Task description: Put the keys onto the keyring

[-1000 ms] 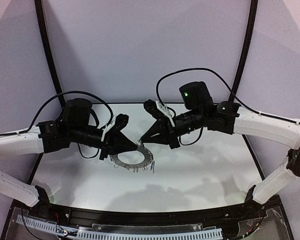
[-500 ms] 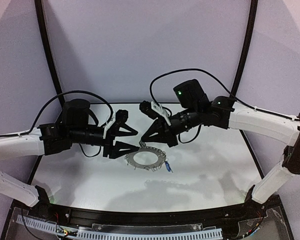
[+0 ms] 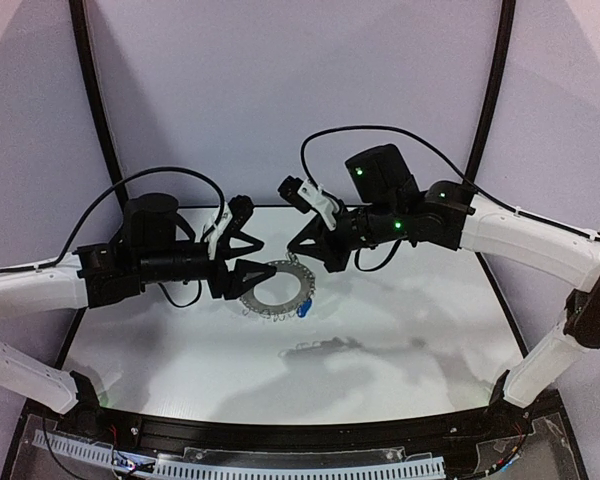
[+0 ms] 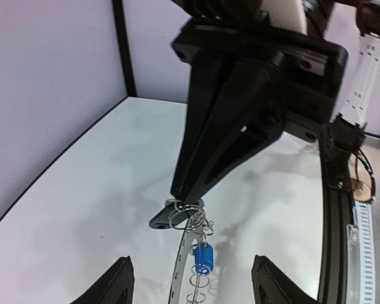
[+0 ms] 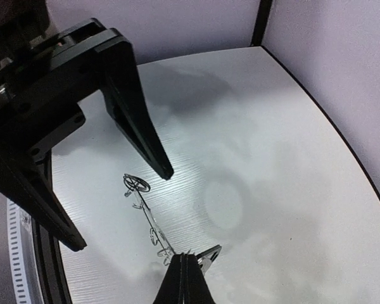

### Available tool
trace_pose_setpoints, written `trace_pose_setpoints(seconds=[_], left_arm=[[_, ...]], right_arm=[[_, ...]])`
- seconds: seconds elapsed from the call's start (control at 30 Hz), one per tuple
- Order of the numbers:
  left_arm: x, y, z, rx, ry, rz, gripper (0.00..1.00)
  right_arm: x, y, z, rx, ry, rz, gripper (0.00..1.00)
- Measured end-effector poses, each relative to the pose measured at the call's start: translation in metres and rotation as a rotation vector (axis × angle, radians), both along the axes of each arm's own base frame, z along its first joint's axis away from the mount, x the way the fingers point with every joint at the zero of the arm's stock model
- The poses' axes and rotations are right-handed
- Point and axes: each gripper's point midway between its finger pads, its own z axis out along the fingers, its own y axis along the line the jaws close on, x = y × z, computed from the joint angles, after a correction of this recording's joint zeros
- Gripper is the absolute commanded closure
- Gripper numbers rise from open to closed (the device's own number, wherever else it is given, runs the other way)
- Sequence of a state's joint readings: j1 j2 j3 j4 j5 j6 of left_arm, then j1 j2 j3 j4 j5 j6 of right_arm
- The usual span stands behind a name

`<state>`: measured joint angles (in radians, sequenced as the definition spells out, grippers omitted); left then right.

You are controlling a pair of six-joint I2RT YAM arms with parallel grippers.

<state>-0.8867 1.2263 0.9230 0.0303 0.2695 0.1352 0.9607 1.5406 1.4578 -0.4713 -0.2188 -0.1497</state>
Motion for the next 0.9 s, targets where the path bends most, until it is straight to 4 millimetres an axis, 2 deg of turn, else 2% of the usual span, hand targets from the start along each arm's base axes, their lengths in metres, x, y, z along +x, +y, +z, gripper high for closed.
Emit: trace_pose_setpoints(seconds=[0.43,0.67,0.9], left_arm=[[0.012,-0.002,0.021,-0.025,-0.015,0.056,0.35],[0.029,-0.01,0.006,0.033,0.011,0.098,0.37],[0.035,-0.014,0.001,0.055,0.014,0.111,0.38]], right_arm=[[0.03,-0.004,0.005,-0.006,-0.013,-0.229,1.0],[0.036,-0.007,0.009,0.0,-0.022,-0.274,1.0],[0.037,-0.006,0.01,0.014,-0.001,-0.295,1.0]])
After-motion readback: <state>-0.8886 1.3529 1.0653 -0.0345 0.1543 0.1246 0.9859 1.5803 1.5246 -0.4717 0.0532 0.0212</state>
